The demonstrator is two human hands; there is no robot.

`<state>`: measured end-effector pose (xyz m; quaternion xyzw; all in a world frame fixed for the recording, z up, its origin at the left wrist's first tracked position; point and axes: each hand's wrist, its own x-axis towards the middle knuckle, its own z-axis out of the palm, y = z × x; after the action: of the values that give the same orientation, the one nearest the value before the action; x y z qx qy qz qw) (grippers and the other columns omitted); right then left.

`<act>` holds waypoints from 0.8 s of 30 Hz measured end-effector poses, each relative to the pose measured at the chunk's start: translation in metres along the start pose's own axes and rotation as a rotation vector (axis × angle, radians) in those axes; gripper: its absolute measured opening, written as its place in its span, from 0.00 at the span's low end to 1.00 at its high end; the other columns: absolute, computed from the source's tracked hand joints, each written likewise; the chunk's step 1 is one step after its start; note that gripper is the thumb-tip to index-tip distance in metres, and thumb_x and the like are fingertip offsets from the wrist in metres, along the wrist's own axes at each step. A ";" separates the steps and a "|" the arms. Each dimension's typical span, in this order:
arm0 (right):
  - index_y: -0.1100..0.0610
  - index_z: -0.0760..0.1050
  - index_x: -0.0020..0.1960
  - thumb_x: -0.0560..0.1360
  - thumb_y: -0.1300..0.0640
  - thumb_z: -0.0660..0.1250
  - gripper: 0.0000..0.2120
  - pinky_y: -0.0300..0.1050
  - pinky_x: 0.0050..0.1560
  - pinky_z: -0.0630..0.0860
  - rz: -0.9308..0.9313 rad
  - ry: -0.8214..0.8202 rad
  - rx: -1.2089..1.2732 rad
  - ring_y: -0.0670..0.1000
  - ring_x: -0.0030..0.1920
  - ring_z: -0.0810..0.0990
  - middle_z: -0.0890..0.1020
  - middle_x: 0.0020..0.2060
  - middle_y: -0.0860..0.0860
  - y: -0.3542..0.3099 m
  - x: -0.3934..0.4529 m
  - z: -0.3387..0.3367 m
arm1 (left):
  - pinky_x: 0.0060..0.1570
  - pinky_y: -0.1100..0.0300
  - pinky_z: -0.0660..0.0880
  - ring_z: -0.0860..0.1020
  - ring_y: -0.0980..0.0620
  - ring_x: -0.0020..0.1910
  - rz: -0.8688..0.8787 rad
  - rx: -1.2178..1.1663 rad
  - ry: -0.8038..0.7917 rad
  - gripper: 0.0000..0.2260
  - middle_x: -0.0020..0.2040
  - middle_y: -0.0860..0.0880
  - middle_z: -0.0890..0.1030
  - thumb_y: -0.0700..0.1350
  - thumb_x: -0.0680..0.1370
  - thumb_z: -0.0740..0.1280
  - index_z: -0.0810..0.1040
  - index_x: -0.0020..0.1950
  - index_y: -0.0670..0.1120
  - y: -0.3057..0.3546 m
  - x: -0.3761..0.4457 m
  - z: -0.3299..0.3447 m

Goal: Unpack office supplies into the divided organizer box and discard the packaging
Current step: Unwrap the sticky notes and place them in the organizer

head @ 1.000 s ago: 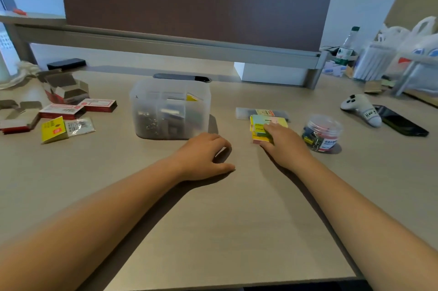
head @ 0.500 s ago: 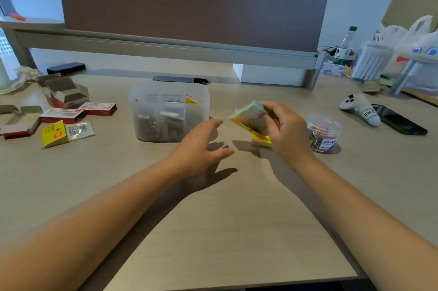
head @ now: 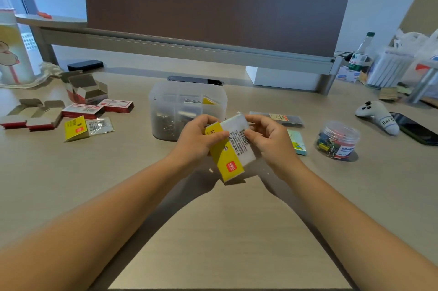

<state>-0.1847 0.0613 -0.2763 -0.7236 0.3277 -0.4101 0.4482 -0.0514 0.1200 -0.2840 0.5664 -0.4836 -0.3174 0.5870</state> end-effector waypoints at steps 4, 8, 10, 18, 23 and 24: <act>0.56 0.68 0.62 0.76 0.61 0.58 0.15 0.30 0.34 0.76 -0.079 -0.007 -0.175 0.44 0.41 0.75 0.72 0.49 0.49 0.001 -0.001 0.003 | 0.32 0.69 0.75 0.76 0.57 0.38 0.018 0.099 -0.030 0.04 0.41 0.52 0.76 0.40 0.73 0.65 0.71 0.46 0.46 -0.002 0.000 -0.007; 0.58 0.72 0.59 0.77 0.61 0.57 0.12 0.29 0.34 0.76 -0.130 -0.026 -0.253 0.43 0.40 0.75 0.74 0.46 0.50 0.002 0.004 0.005 | 0.29 0.73 0.75 0.76 0.57 0.38 0.023 0.077 -0.002 0.10 0.40 0.54 0.75 0.39 0.73 0.66 0.69 0.50 0.46 -0.001 0.002 -0.009; 0.59 0.74 0.55 0.76 0.61 0.58 0.10 0.30 0.36 0.75 -0.146 -0.024 -0.287 0.44 0.43 0.75 0.75 0.46 0.50 0.003 0.006 0.005 | 0.30 0.72 0.75 0.76 0.58 0.38 0.024 0.072 0.022 0.11 0.40 0.54 0.74 0.40 0.73 0.66 0.68 0.52 0.46 -0.001 0.003 -0.010; 0.59 0.78 0.45 0.73 0.61 0.64 0.04 0.25 0.35 0.70 -0.241 0.067 -0.362 0.43 0.38 0.71 0.72 0.39 0.47 0.001 0.007 0.006 | 0.29 0.67 0.74 0.77 0.57 0.35 0.012 0.047 0.075 0.06 0.37 0.53 0.77 0.44 0.75 0.64 0.70 0.38 0.50 0.002 0.000 -0.011; 0.56 0.73 0.39 0.74 0.64 0.62 0.07 0.27 0.34 0.73 -0.178 -0.022 -0.156 0.40 0.36 0.75 0.75 0.35 0.45 -0.002 0.006 0.007 | 0.32 0.64 0.76 0.78 0.55 0.36 0.010 0.025 0.116 0.04 0.38 0.52 0.78 0.44 0.75 0.64 0.72 0.40 0.48 0.003 0.002 -0.016; 0.54 0.72 0.38 0.74 0.64 0.61 0.09 0.27 0.35 0.73 -0.161 -0.028 -0.123 0.41 0.36 0.75 0.75 0.35 0.45 -0.003 0.006 0.007 | 0.32 0.64 0.77 0.78 0.55 0.36 0.004 0.017 0.117 0.03 0.38 0.52 0.78 0.44 0.75 0.64 0.72 0.41 0.48 0.003 0.003 -0.017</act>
<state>-0.1753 0.0597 -0.2737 -0.7794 0.2866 -0.4139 0.3731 -0.0355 0.1242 -0.2787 0.5881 -0.4523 -0.2782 0.6100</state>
